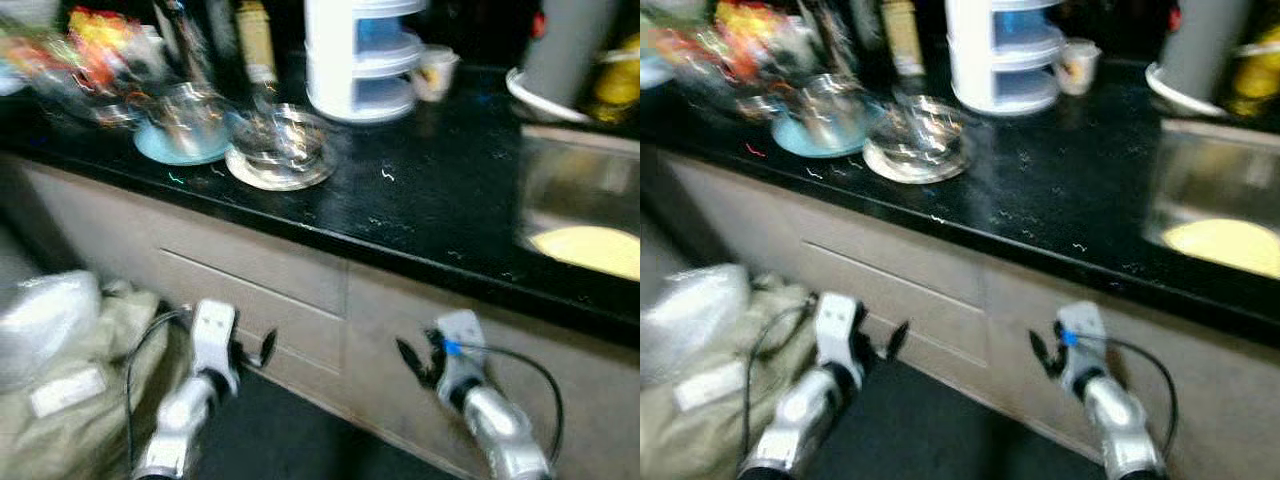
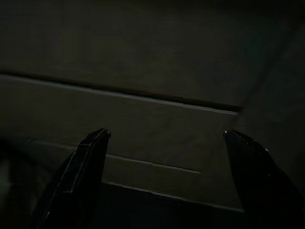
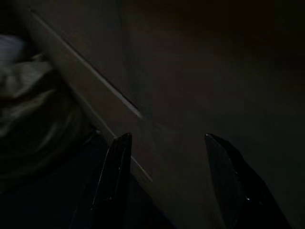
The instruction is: Kitchen organization
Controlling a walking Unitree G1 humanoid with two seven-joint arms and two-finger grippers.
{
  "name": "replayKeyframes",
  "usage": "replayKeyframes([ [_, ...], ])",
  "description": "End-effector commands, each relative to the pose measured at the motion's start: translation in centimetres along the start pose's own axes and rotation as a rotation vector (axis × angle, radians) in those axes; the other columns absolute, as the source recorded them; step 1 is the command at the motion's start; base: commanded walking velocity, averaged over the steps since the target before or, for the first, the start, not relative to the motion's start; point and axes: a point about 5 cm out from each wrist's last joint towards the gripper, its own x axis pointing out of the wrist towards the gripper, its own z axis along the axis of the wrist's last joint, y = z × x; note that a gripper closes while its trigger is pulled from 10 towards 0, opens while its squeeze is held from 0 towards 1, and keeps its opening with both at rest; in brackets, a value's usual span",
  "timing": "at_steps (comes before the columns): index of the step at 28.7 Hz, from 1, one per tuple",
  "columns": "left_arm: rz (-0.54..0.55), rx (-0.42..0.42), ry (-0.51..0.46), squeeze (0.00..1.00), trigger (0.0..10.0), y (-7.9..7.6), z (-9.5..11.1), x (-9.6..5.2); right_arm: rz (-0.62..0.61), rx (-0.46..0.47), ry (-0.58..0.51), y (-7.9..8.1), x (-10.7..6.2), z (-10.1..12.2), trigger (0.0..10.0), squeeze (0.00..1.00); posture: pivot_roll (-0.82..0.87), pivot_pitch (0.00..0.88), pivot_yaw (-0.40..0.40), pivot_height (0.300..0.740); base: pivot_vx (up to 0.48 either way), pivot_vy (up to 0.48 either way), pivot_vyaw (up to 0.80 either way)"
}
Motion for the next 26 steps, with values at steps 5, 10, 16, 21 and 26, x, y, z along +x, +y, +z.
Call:
replayKeyframes([
  [5,0.012,0.004,0.026,0.0,10.0,0.49,-0.53,-0.19,0.038,0.027,-0.012,0.61,0.44,0.08,10.0,0.0,0.08,0.0,0.008,0.736,0.0,0.0,0.78],
  [10,0.008,0.006,0.022,0.0,10.0,0.42,-0.42,-0.09,0.047,0.034,-0.019,0.52,0.41,0.14,10.0,0.0,0.08,0.0,0.007,0.736,0.0,0.0,0.78],
  [16,0.004,0.007,0.013,0.0,10.0,0.34,-0.24,0.0,0.062,0.04,-0.029,0.48,0.44,0.35,10.0,0.0,0.08,0.0,0.005,0.736,0.0,0.0,0.78],
  [21,0.007,0.007,0.004,0.0,10.0,0.38,-0.06,0.07,0.074,0.042,-0.038,0.47,0.48,0.55,10.0,0.0,0.08,0.0,0.004,0.736,0.0,0.0,0.78],
  [26,0.01,0.013,-0.008,0.0,10.0,0.36,0.29,0.2,0.083,0.046,-0.05,0.34,0.54,0.82,10.0,0.0,0.08,0.0,0.0,0.736,0.0,0.0,0.78],
])
